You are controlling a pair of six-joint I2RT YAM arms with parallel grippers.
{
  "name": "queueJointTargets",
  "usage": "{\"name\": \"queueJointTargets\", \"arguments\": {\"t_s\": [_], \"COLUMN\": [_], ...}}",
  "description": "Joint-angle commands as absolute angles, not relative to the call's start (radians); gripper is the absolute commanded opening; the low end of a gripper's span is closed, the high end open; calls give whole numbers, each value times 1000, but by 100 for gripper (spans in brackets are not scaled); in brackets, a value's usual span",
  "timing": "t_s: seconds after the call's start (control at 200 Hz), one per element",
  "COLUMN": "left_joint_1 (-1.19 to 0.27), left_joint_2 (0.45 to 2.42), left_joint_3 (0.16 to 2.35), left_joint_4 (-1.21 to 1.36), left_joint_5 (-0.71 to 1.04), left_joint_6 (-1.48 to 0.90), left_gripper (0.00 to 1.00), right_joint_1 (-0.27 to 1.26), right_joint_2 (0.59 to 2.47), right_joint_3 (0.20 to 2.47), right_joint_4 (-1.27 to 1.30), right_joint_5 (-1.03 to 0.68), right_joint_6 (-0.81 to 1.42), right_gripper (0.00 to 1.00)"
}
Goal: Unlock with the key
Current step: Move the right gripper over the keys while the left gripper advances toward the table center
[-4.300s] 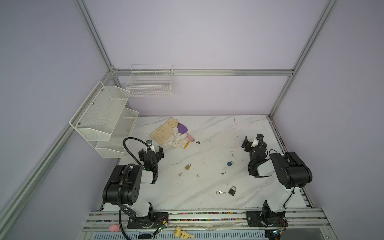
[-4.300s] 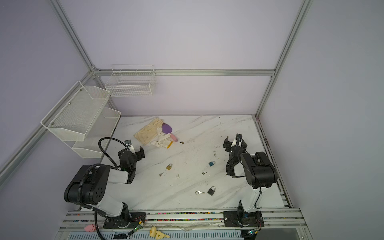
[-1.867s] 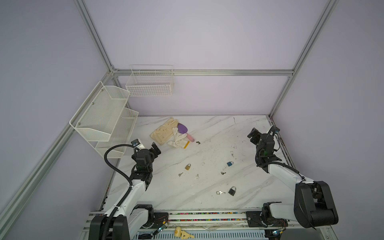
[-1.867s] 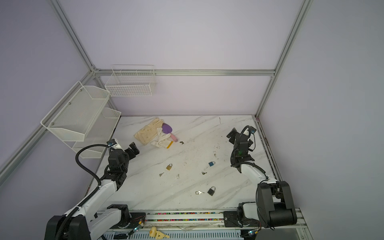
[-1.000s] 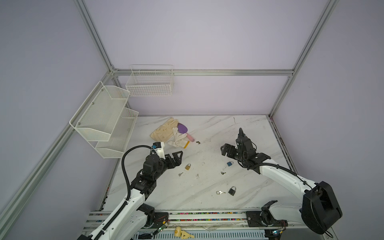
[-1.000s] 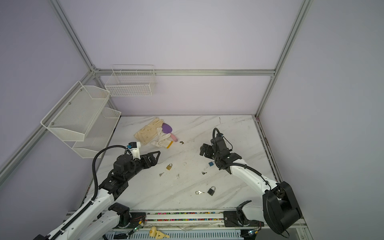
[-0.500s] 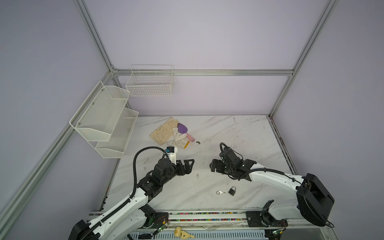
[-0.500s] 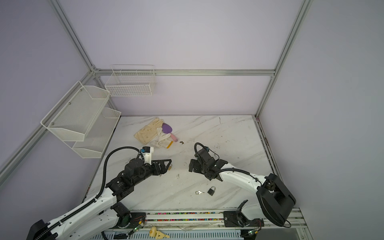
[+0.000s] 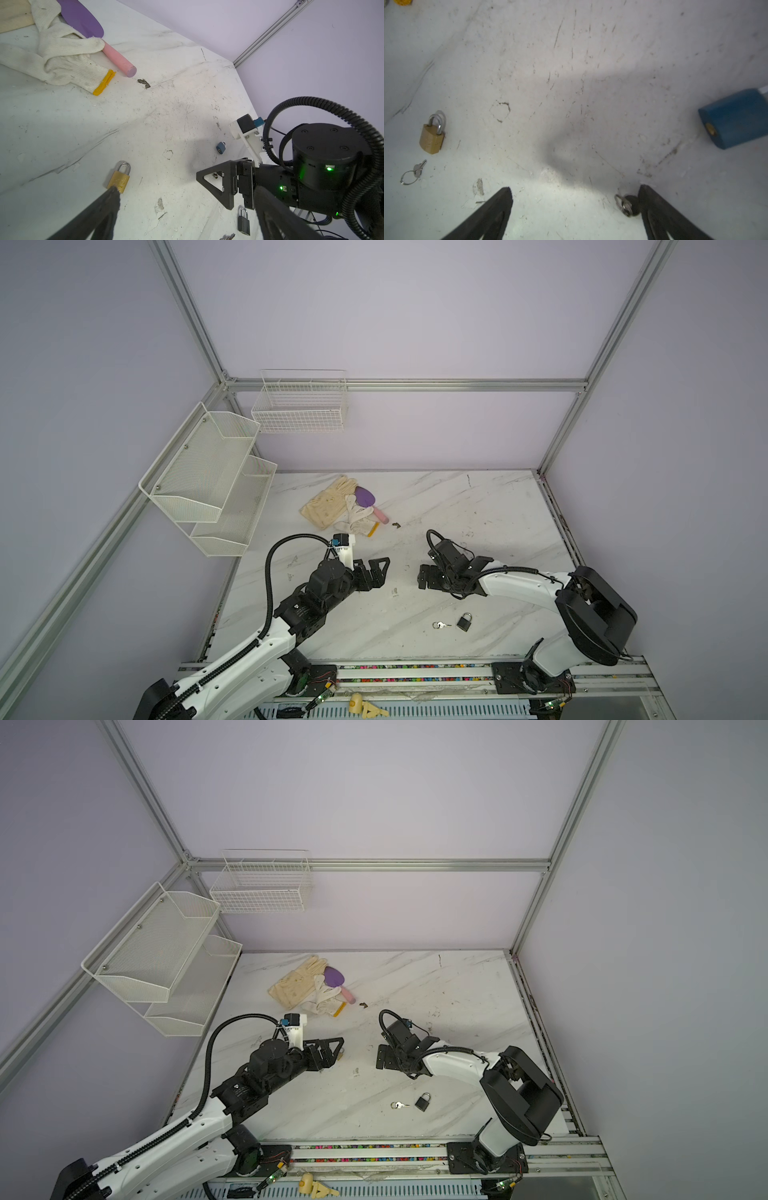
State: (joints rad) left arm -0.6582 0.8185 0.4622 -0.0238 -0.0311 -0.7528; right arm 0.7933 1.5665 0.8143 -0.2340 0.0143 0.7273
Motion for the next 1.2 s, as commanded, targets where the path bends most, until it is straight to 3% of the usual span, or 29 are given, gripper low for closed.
{"name": "queueJointTargets", "arguments": {"t_s": [0.0, 0.615, 1.195], "left_joint_1": [-667, -666, -666], "left_joint_2": [802, 793, 770], "left_joint_3": [465, 462, 470], "left_joint_4": [12, -21, -66], "left_joint_5": [-51, -68, -71], "left_joint_6": [-770, -774, -801], "left_gripper": [100, 100, 100], "right_joint_1": [808, 855, 862], "right_joint_2": [1593, 1629, 1480], "right_joint_3": [844, 896, 831], "right_joint_4": [-240, -330, -529], "right_joint_5": [23, 14, -2], "right_joint_6": [696, 647, 659], "right_gripper": [98, 98, 97]}}
